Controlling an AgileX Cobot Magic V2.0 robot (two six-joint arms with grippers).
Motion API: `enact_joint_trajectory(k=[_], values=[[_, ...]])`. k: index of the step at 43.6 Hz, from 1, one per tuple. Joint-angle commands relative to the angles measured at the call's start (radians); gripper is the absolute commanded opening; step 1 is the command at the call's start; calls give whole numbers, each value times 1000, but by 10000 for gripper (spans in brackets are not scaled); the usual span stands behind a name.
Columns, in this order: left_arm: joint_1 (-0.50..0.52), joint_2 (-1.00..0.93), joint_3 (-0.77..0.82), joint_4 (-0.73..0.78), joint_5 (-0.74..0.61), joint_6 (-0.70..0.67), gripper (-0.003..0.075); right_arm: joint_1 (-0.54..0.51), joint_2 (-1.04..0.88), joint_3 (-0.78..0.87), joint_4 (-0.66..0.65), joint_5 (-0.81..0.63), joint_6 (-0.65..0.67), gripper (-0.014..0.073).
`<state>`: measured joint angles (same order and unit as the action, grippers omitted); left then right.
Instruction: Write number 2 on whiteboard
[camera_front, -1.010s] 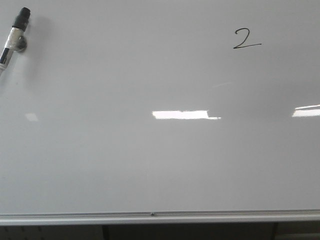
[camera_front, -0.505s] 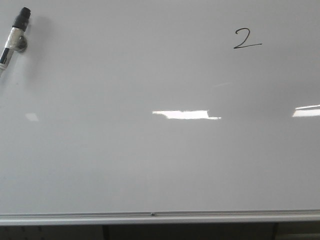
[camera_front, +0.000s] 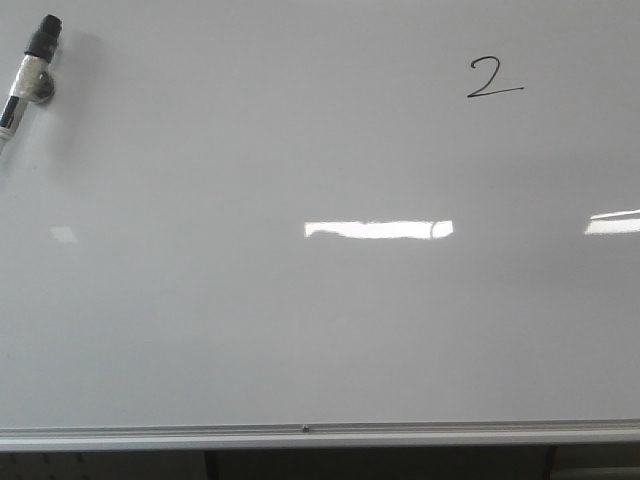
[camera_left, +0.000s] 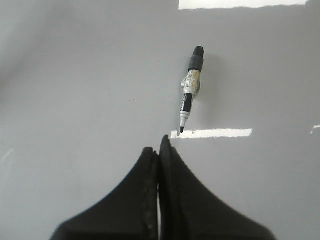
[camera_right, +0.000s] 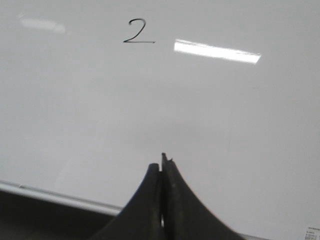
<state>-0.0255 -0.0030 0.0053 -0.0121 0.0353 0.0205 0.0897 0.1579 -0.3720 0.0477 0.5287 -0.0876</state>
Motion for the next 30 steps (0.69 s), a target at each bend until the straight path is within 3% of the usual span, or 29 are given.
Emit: enact_joint_trajectory(k=[1, 6, 15, 30], values=[[-5, -28, 34, -3, -88, -12, -20, -54, -74, 129, 13, -287, 4, -66], [-5, -28, 34, -3, -88, -12, -20, -97, -150, 274, 51, -429, 4, -66], [-5, -28, 34, -3, -88, -12, -20, -118, -187, 398, 68, -559, 4, -66], [-5, -28, 34, -3, -88, -12, -20, -118, -187, 395, 68, -568, 4, -66]])
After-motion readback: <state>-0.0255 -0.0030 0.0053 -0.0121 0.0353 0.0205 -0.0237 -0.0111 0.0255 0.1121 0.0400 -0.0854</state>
